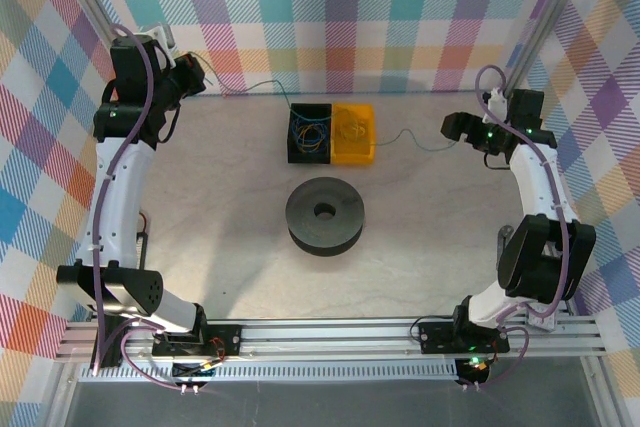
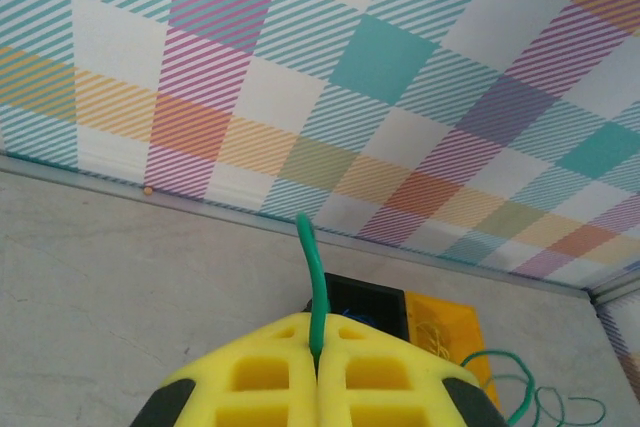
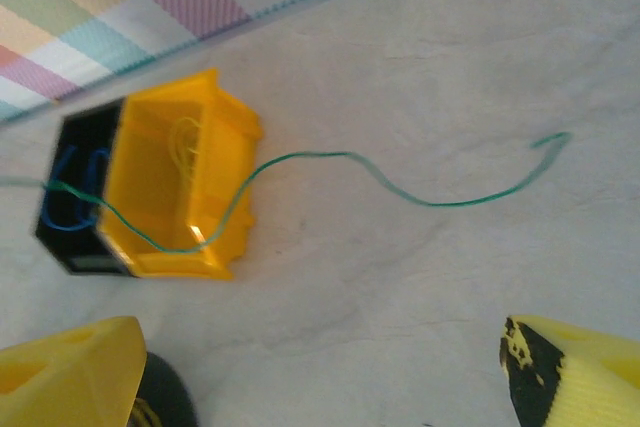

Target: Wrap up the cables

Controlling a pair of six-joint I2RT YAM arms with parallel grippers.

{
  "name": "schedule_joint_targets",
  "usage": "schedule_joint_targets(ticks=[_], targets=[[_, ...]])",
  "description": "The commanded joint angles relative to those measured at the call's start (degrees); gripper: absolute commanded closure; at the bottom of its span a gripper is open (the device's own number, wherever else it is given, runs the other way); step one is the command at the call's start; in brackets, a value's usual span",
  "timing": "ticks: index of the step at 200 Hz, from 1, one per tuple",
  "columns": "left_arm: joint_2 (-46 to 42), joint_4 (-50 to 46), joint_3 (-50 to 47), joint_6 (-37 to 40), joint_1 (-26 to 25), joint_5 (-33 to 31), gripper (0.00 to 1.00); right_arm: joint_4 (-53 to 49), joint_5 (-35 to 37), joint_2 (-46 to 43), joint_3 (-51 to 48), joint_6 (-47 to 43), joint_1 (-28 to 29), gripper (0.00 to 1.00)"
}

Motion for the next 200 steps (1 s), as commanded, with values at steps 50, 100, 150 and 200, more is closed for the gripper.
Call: schedule_joint_targets(ticks=[50,100,150,200], targets=[[-1.6,3.0,0.1,-0.4,-0.7,2.1,1.00,13.6,4.8,-0.1,-9.2,20.7,2.5,0.01],[-3.0,3.1,-0.2,-0.4,-0.8,2.7,1.00,15.2,14.8,4.2,-11.6,28.4,2.5,0.01],[-4.8,3.0,-0.6,-0.5,-0.8,3.2,1.00,18.3,14.9,9.4,-11.5,33.5,2.8,0.00],[-5.9,3.0,-0.2,-1.0,-0.8,4.6,1.00,21.2,14.2,13.2,-10.5,36.9,3.3,0.03]])
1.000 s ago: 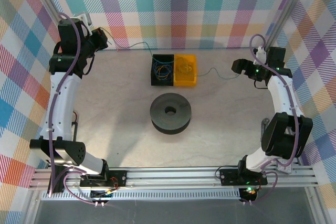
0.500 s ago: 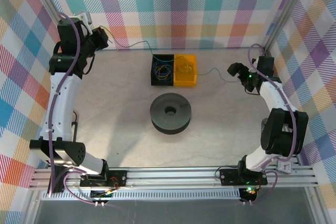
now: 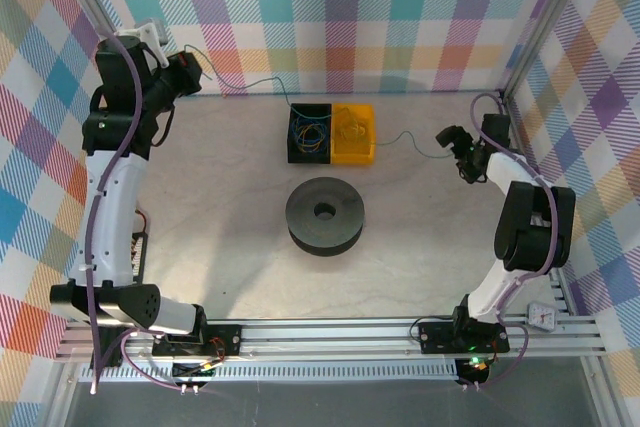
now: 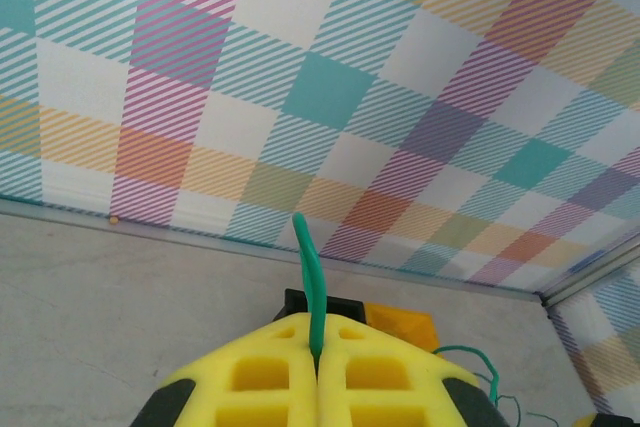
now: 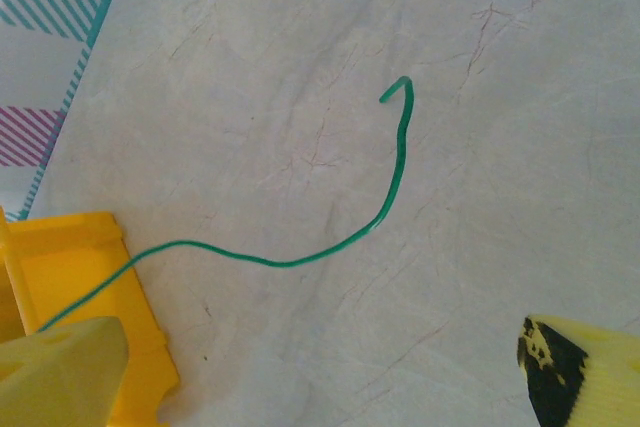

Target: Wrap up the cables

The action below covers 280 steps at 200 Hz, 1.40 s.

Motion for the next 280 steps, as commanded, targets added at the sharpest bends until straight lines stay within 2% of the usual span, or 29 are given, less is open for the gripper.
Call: schedule_joint_targets(ticks=[1,77,122,145,160,182,215,247,262,280], targets=[[-1.5,1.9,0.1,-0.7,-0.7,1.6,1.00,3.1,-0.1,1.8,0.7,3.1,0.6,0.03],[-2.9,2.0,-0.7,-1.0,-0.7,2.4,1.00,5.3,3.8,7.6,3.1,8.3,2.7,0.19],[-3.8,2.3,-1.1,-1.0,-0.6,2.8,1.00,7.1,6.2,10.6,4.0,11.6,3.2,0.37],[-4.3,2.4,-1.5,-1.0,-0.7,2.8,1.00,8.0,7.1,11.4,3.9,12.9,3.3,0.52],[-4.6,2.5,-1.7,-1.0,-0.6,2.7,1.00,8.3,8.0,11.2,3.6,13.1,3.3,0.65],[-5.1,2.6,-1.9,-1.0,-0.6,2.5,1.00,8.3,9.8,9.8,3.0,12.3,3.3,1.00],[-5.4,4.0,-3.2,-0.6,-0.3,0.0,1.00,6.9,11.8,5.7,2.0,7.3,2.9,1.00],[-4.4,3.3,-3.4,0.2,2.1,-1.8,1.00,4.6,12.2,-2.0,-0.3,-2.4,1.4,1.00],[-4.5,3.8,-4.2,-1.4,5.0,-2.4,1.00,3.7,12.8,-5.2,-1.5,-5.7,-0.2,1.00],[-4.9,5.7,-6.3,-7.2,12.0,0.1,1.00,4.8,11.5,-8.6,-4.2,-8.6,-3.3,1.00]])
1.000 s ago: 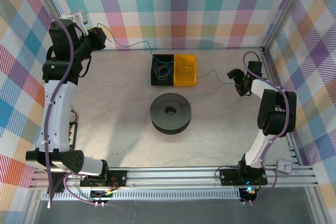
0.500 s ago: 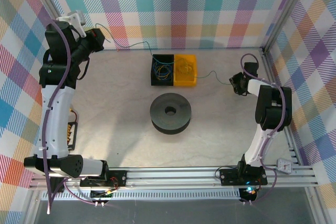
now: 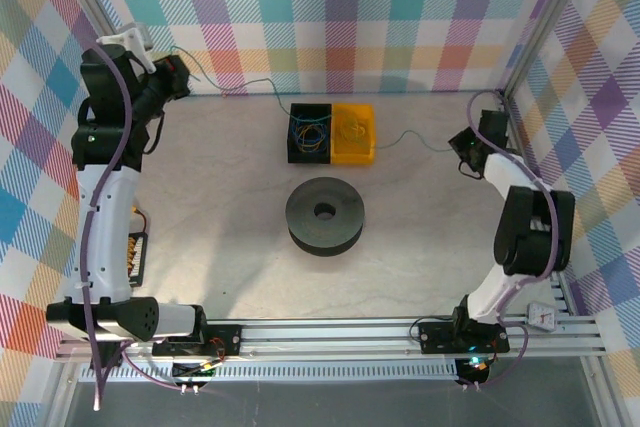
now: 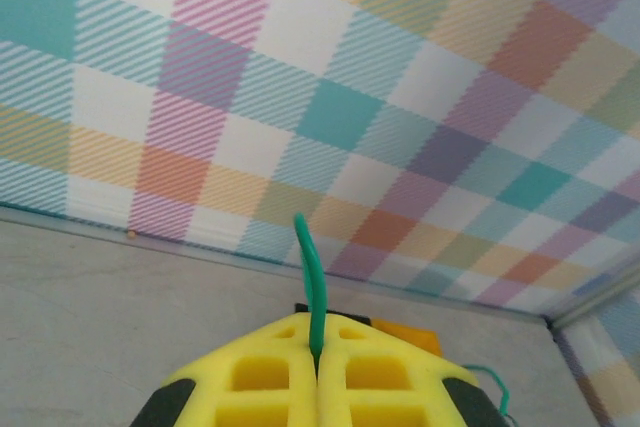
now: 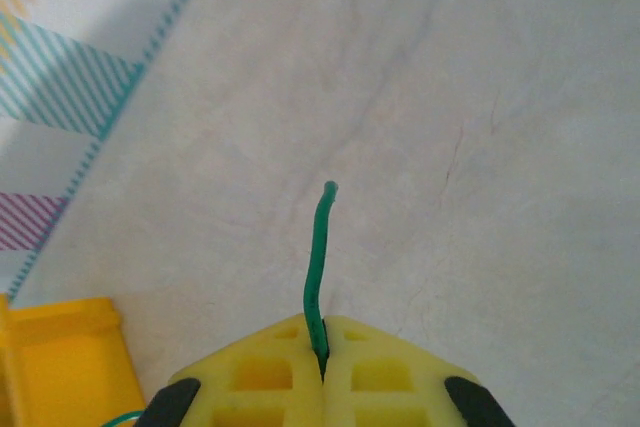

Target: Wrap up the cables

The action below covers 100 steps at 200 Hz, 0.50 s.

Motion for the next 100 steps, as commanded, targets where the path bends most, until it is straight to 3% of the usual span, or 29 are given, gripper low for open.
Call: schedule_joint_targets(ticks=[1,26,100], targets=[[-0.9,3.6,-2.5,-6.2,7.6,0.5,1.00,-0.3,0.3,-4.5,-3.1,-7.8,-3.9,1.00],[-2.4,4.7,-4.2,-10.4,16.0,0.9,1.00,0.4,-2.2,-6.2,-5.1,-9.4,-8.7,1.00],[-3.2,5.4,-3.1,-16.1,31.7,5.3,1.00,1.4,-2.4,-6.7,-7.0,-10.1,-15.4,1.00]])
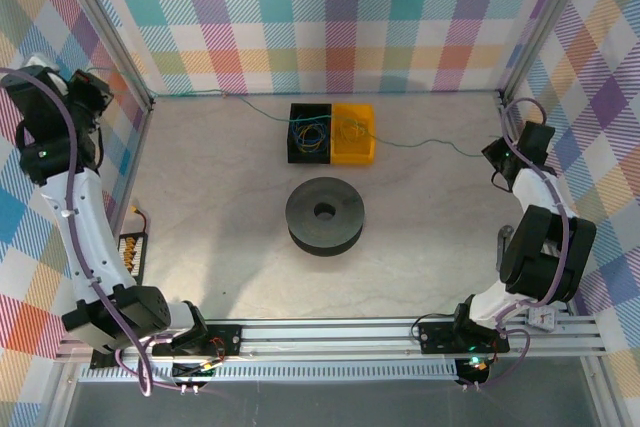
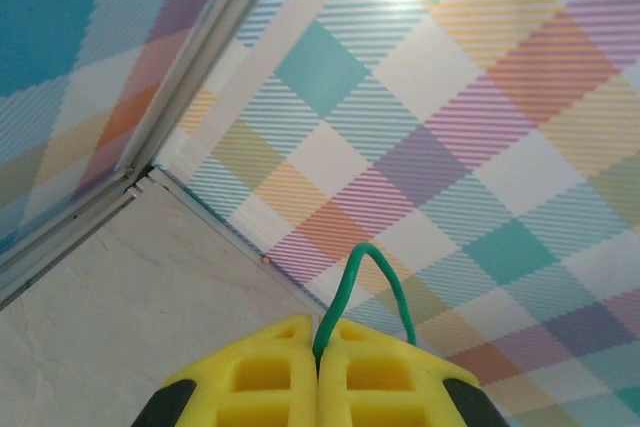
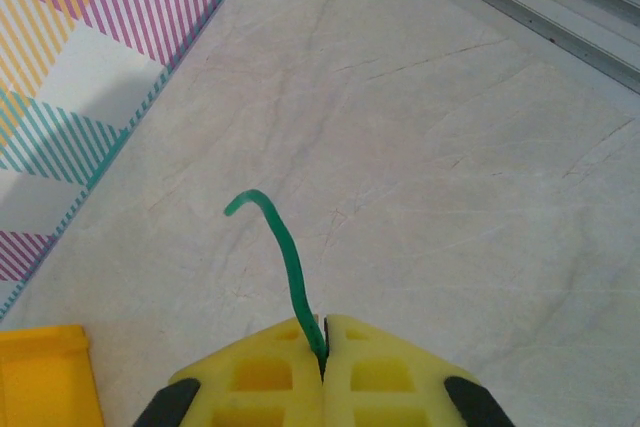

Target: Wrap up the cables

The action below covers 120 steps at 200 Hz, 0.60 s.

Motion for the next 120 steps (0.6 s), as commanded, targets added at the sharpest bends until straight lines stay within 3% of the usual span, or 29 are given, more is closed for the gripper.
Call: schedule_joint_targets(ticks=[1,36,120], targets=[[-2.0,4.7,1.3,-4.2,6.3,-0.8,1.00,1.3,3.8,-0.3,-1.9,-1.7,-3.5,1.00],[-2.1,7.3,0.2,-8.8,13.0,2.2,1.00,1.8,4.0,-1.1,-2.7,-1.9,-5.4,1.00],[-1.0,11.6,-0.3,-15.1,19.3,5.9,1.00,1.9,5.0,-1.0,-3.0,-2.6,-7.4,1.00]])
